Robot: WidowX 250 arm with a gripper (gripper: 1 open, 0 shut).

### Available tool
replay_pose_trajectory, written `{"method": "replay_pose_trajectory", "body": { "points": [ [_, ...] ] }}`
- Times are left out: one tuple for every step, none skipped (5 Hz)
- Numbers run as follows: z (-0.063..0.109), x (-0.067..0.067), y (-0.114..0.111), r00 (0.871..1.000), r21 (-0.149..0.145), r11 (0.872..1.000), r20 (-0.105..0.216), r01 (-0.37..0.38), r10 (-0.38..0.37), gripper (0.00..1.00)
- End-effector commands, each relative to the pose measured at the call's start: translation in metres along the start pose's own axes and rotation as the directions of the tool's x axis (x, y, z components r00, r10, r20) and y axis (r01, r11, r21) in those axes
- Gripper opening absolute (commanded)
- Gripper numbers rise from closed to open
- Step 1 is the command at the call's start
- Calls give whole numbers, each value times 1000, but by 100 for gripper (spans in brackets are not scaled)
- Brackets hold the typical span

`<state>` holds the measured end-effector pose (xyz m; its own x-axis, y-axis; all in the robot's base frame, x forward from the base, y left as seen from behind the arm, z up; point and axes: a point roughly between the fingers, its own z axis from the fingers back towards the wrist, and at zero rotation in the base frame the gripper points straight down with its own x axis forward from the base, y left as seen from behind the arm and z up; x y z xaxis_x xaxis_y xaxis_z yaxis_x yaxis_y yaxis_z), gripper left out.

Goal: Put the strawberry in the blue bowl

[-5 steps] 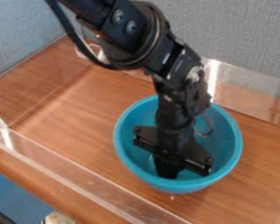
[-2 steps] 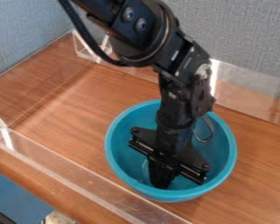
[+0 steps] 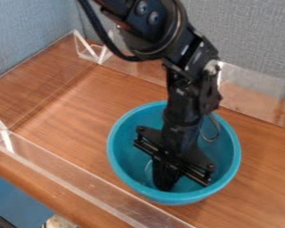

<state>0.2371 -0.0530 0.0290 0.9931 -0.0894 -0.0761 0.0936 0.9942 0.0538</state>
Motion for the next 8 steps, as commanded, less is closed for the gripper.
{"method": "replay_pose_trajectory", "body": {
  "points": [
    [2, 0, 2, 1000, -3, 1000, 12, 26, -26, 0],
    [10, 0, 2, 998, -1, 999, 26, 54, -54, 0],
    [17, -1, 1, 996, 2, 997, 39, 83, -83, 0],
    [18, 1, -3, 991, 2, 993, 51, 120, -120, 0],
    [18, 2, -8, 986, 1, 988, 64, 157, -157, 0],
    [14, 4, -17, 980, 3, 983, 77, 186, -185, 0],
    [11, 7, -23, 973, 8, 977, 91, 214, -214, 0],
    [16, 15, -20, 967, 12, 973, 102, 232, -232, 0]
  ]
}}
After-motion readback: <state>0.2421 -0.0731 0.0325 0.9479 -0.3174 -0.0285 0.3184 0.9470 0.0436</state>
